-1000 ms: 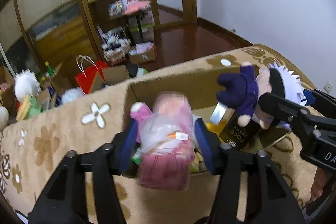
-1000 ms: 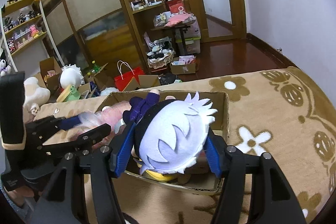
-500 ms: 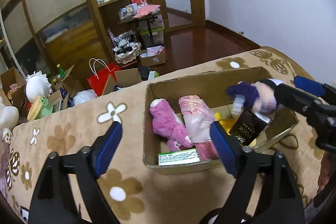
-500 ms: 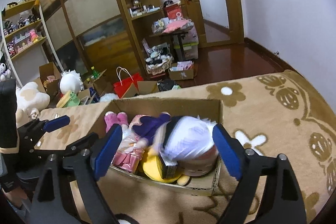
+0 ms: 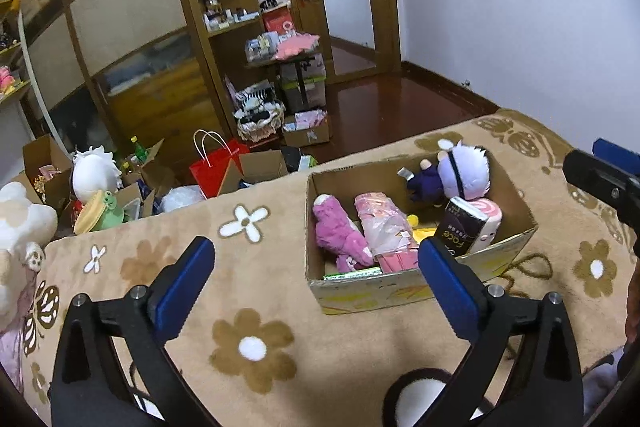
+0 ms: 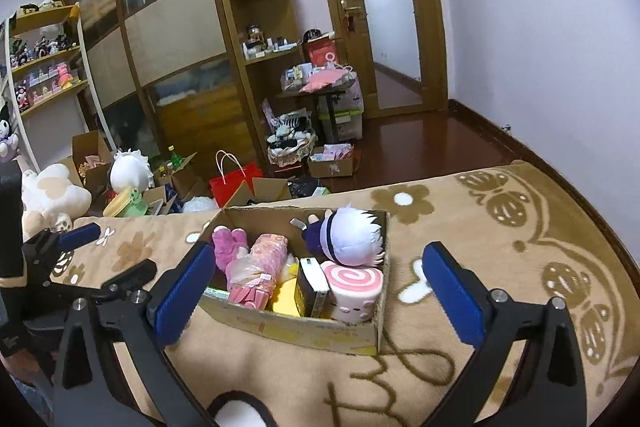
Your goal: Organize soft objects
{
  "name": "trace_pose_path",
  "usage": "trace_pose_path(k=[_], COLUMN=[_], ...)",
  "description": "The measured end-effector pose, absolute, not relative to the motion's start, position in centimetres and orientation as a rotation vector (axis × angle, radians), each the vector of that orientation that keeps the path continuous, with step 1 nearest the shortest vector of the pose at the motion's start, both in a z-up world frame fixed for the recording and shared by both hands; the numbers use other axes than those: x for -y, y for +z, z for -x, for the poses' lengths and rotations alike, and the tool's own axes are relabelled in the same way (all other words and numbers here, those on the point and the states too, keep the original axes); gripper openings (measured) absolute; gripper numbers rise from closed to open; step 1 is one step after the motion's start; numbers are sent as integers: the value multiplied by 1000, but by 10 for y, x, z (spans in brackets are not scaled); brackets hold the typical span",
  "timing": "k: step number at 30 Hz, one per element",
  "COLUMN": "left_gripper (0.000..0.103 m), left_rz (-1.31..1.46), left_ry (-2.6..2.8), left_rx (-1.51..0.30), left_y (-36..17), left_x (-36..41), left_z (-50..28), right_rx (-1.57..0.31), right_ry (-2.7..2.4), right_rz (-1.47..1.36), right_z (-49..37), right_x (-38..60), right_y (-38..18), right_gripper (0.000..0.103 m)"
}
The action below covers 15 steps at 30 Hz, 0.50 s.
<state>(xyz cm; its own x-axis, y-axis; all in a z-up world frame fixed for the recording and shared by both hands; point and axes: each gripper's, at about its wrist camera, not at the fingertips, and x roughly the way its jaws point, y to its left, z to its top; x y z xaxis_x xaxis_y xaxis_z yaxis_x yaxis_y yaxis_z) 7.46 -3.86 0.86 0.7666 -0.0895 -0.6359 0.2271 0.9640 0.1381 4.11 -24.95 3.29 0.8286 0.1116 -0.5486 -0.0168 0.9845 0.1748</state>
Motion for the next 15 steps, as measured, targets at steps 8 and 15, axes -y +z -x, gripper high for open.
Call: trace_pose_path(k=[8,15], left_gripper=[102,102], left_rz=[-148,-140], left_ry=[-166,-150], left_rx=[-631,-564], left_y=[41,65], left_x=[21,5], left_z=[-36,-3], right_rx=[-531,-487], right_ry=[26,8], right_rz=[-150,-134], right_z=[4,41], right_x=[253,254], right_y=[58,73], right_gripper=[103,103])
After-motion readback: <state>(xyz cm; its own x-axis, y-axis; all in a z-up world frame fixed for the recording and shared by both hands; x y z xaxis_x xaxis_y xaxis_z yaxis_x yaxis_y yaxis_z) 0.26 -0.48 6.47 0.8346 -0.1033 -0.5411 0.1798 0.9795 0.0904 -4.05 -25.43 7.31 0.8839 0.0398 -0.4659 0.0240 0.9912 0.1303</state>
